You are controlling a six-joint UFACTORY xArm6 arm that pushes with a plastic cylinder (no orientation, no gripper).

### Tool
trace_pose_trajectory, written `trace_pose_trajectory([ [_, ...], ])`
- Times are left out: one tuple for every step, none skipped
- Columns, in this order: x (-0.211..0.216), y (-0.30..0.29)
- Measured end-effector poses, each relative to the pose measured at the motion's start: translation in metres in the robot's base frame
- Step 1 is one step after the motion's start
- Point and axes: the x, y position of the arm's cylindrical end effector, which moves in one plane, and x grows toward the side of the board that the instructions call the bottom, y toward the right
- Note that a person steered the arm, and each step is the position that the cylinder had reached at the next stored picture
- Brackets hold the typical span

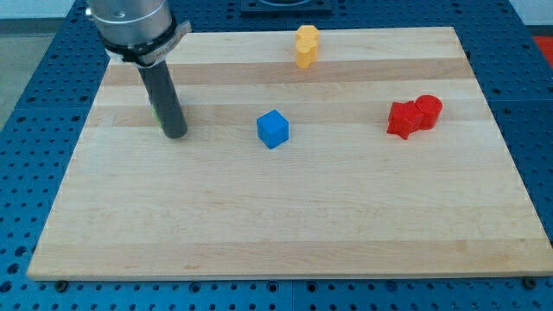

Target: Place the green circle towards the bottom right side of the green star

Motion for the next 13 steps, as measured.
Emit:
trace_pose_trajectory([
  [-0.017, -0.006],
  [-0.017, -0.030],
  [-0.015, -0.076],
  [-0.052, -0.108],
  [-0.095, -0.105],
  [-0.095, -0.056],
  [-0.075, 0.011],
  [-0.050, 0.059],
  [-0.036, 0.051],
  [-0.032, 0.024],
  [-0.031, 0.000],
  [-0.031, -0.017],
  [-0.031, -0.034],
])
